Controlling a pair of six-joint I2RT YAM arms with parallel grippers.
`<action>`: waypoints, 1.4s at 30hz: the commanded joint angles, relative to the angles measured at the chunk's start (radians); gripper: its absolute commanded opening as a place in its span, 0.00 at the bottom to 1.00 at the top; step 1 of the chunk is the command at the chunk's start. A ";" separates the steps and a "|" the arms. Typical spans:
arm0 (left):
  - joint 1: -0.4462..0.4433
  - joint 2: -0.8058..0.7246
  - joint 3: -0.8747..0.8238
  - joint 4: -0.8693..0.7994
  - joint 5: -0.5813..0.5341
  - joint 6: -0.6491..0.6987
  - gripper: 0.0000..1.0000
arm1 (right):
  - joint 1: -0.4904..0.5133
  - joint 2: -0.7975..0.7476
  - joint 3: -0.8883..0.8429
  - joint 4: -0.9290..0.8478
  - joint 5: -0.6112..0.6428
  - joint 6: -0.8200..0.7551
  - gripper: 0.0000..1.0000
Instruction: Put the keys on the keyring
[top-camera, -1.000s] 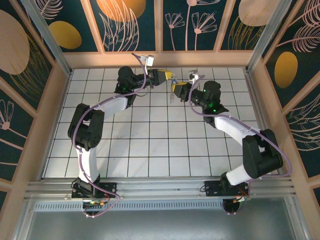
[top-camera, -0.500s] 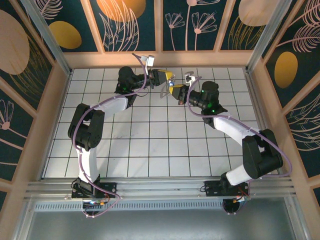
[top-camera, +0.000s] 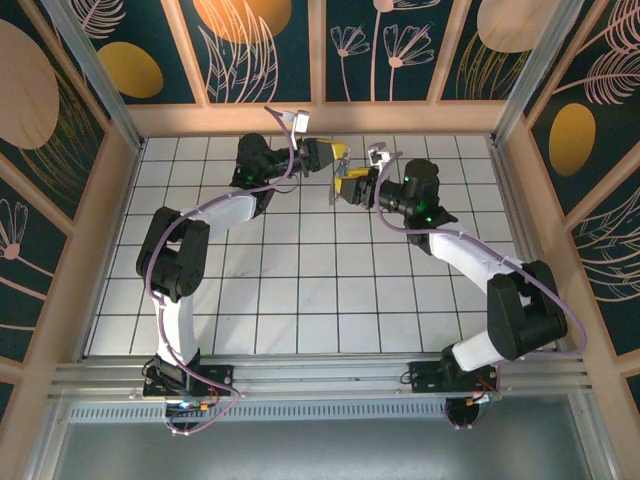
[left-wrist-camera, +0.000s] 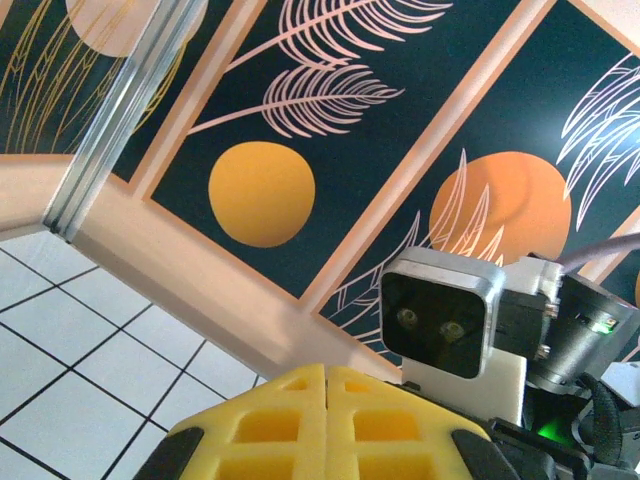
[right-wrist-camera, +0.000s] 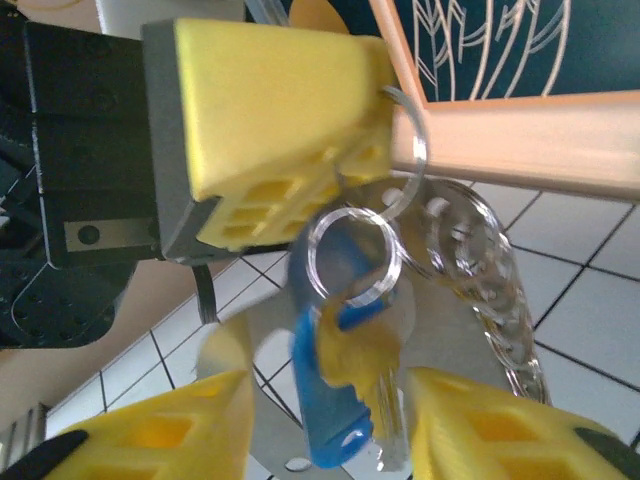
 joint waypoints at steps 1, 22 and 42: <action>-0.007 -0.037 0.005 0.063 -0.003 -0.009 0.00 | -0.041 -0.089 -0.058 0.047 -0.039 0.029 0.50; -0.012 -0.038 0.004 0.072 0.006 -0.012 0.00 | -0.157 0.051 -0.002 0.491 -0.191 0.519 0.47; -0.019 -0.042 0.007 0.064 0.006 -0.011 0.00 | -0.108 0.158 0.072 0.549 -0.187 0.568 0.41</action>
